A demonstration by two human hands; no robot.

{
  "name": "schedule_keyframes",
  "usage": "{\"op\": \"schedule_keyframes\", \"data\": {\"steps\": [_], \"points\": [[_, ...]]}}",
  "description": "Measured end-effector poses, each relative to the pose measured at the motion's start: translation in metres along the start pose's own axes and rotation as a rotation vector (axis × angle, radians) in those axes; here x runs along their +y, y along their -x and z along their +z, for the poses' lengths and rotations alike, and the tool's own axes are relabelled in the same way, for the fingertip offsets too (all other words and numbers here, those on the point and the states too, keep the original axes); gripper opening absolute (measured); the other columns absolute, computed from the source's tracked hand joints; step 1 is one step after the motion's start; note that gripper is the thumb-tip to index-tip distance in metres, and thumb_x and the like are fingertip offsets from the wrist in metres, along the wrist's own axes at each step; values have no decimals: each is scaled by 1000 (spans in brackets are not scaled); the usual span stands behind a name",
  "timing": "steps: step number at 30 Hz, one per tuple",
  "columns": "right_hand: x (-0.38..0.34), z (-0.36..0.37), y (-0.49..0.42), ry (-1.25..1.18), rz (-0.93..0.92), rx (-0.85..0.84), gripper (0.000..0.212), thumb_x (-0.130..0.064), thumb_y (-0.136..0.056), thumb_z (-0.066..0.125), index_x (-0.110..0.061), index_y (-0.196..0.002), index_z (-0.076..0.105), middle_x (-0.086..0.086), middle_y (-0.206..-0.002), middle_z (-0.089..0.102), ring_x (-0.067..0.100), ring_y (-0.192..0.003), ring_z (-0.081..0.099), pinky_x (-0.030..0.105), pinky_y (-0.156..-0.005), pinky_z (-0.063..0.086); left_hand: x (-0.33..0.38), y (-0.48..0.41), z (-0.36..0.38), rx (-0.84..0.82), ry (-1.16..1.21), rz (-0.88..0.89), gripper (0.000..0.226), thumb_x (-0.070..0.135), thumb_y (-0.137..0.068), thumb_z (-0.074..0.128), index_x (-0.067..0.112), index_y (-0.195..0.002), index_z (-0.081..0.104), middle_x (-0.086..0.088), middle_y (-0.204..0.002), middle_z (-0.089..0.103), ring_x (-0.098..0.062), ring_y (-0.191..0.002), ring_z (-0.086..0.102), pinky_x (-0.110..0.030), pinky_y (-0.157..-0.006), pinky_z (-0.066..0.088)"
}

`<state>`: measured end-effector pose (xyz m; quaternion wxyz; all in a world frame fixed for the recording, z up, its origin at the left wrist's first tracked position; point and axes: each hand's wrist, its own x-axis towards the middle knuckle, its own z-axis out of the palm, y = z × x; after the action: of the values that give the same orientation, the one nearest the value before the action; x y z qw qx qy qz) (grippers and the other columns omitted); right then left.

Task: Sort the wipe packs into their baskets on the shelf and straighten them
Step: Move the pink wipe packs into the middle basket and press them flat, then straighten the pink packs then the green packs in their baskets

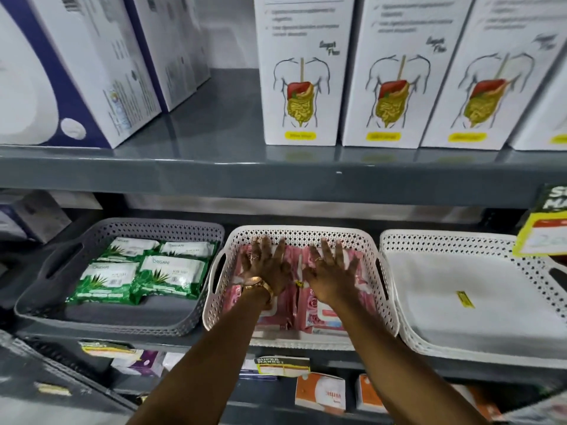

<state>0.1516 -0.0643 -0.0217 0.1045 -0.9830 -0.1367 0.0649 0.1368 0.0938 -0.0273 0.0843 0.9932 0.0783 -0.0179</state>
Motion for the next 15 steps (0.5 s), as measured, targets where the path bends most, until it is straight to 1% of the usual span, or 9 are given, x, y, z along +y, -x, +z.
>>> {"op": "schedule_keyframes", "data": {"steps": [3, 8, 10, 13, 14, 15], "points": [[3, 4, -2, -17, -25, 37, 64, -58, -95, 22, -33, -150, 0, 0, -162, -13, 29, -147, -20, 64, -115, -9, 0, -1, 3, 1, -10, -5, 60, 50, -95, 20, 36, -145, -10, -8, -157, -15, -35, -142, -14, -62, -111, -13], [6, 13, -5, -31, -27, 46, 65, -61, -93, 20, -35, -150, 0, -2, -162, -13, 27, -147, -21, 64, -114, -10, 1, 3, 0, 58, 110, -12, 55, 43, -96, 28, 36, -146, 7, -7, -160, 0, -35, -144, -10, -58, -112, -12], [7, 7, -8, -13, -23, -10, 66, -62, -93, 19, -34, -150, -1, -1, -161, -14, 28, -146, -21, 66, -114, -10, 2, 7, -5, 49, 149, -9, 55, 41, -96, 30, 33, -147, 10, -8, -160, 2, -34, -144, -8, -58, -113, -10], [1, -13, -8, 7, 10, -160, 65, -61, -94, 16, -32, -150, -3, 0, -161, -17, 31, -146, -22, 66, -113, -12, 0, 21, -23, 52, 236, 24, 53, 42, -96, 26, 28, -147, 18, -10, -159, 6, -31, -145, -1, -55, -116, -4], [-4, -20, -6, -17, 39, -161, 64, -59, -95, 15, -32, -150, -2, -1, -161, -16, 31, -146, -21, 65, -112, -13, -4, 27, -31, 94, 258, 54, 52, 42, -96, 27, 27, -146, 24, -11, -159, 10, -28, -145, 3, -53, -117, 0], [-5, -28, -4, -69, 68, -126, 62, -56, -96, 16, -30, -151, 0, -1, -162, -13, 31, -147, -19, 64, -112, -13, -6, 32, -40, 177, 255, 97, 50, 40, -96, 31, 25, -143, 30, -10, -158, 15, -27, -145, 7, -51, -117, 4]]}}
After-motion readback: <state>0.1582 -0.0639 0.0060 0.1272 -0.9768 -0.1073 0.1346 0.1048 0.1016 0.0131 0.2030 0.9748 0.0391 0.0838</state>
